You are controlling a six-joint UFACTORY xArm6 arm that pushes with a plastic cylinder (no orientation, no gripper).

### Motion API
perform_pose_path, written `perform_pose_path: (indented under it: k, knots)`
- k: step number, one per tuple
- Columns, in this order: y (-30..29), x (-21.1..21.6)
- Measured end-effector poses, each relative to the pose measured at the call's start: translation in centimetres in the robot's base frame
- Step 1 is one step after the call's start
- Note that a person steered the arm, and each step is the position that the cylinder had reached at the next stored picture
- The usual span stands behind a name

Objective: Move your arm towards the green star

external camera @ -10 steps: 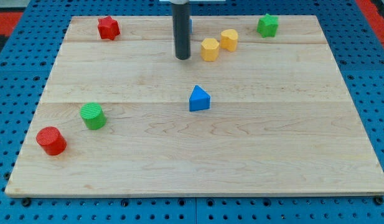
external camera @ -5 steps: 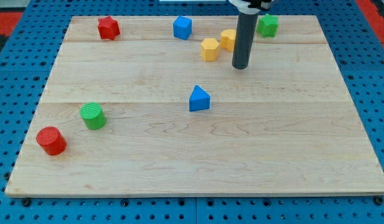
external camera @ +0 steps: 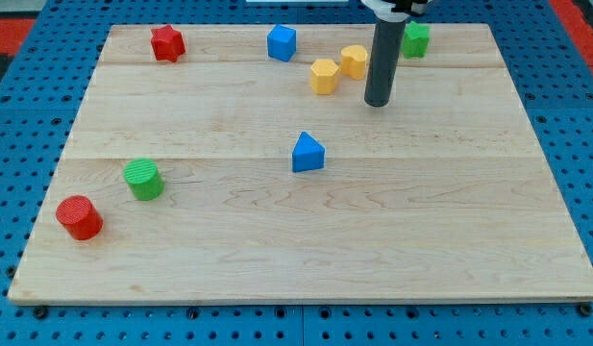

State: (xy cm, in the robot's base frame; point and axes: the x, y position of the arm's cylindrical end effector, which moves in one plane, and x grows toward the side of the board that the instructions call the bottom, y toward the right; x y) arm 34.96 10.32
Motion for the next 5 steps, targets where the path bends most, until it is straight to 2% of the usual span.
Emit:
perform_pose_path:
  k: [3,4,5]
  knots:
    - [3.5,0.0]
    - [10.0,-1.5]
    - [12.4,-5.7]
